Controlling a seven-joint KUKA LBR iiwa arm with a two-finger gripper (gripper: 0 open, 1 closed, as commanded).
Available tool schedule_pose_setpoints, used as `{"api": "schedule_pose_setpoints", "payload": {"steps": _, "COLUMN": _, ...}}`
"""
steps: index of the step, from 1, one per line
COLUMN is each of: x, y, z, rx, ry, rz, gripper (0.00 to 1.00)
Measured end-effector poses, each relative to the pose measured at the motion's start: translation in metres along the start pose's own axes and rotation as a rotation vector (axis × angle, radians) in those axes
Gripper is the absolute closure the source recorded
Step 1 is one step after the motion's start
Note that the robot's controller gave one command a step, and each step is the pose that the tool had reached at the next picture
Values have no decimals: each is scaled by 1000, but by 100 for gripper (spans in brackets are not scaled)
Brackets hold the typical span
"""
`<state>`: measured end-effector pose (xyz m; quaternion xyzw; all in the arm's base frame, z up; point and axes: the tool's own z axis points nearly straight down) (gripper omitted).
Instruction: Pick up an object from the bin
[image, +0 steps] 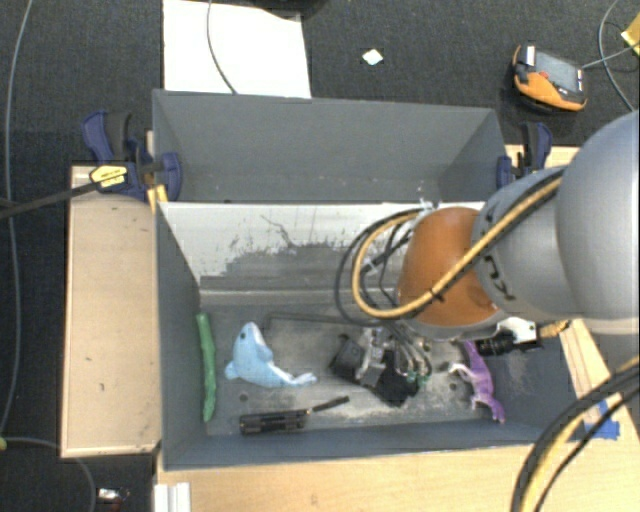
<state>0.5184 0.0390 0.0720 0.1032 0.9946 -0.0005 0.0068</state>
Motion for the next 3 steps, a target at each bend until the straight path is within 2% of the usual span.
{"api": "schedule_pose_setpoints", "payload": {"steps": 1, "x": 0, "y": 0, "z": 0, "rx": 0, "ry": 0, "rz": -1, "gripper": 100}}
{"api": "schedule_pose_setpoints", "payload": {"steps": 2, "x": 2, "y": -1, "z": -42, "rx": 2, "ry": 7, "rz": -3, "gripper": 100}}
{"api": "schedule_pose_setpoints", "payload": {"steps": 3, "x": 1, "y": 0, "z": -64, "rx": 0, "ry": 3, "rz": -4, "gripper": 100}}
